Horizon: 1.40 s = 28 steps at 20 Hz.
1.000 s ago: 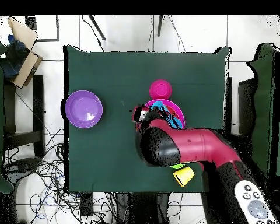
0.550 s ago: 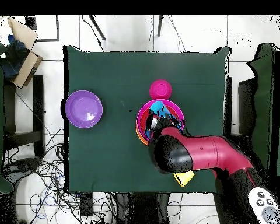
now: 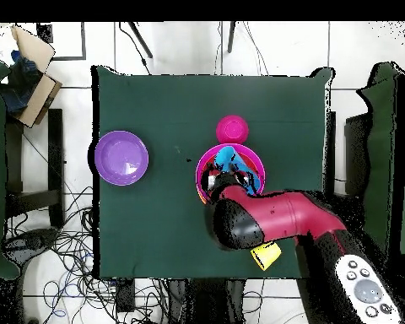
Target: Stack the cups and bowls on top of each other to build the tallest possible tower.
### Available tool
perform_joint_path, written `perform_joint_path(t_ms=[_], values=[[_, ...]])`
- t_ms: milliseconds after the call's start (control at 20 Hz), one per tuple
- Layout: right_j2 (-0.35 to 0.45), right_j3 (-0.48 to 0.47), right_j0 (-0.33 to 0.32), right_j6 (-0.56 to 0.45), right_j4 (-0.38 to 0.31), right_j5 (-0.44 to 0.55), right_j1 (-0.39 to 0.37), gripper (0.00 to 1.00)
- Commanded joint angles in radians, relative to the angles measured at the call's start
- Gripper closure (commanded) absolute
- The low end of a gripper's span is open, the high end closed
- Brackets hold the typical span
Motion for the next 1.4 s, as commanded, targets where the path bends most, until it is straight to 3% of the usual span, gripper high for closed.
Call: perform_joint_path(t_ms=[50,400,750,1200,1400], values=[[-0.034,-0.026,0.067,-0.025,-0.108,0.002,0.081,0.00],[-0.044,-0.047,0.092,-0.015,-0.104,0.011,0.088,0.00],[-0.005,-0.010,0.062,-0.034,-0.066,0.042,0.045,0.00],[0.142,0.150,-0.050,-0.095,0.109,0.150,-0.158,0.00],[0.182,0.185,-0.080,-0.109,0.148,0.168,-0.199,0.00]])
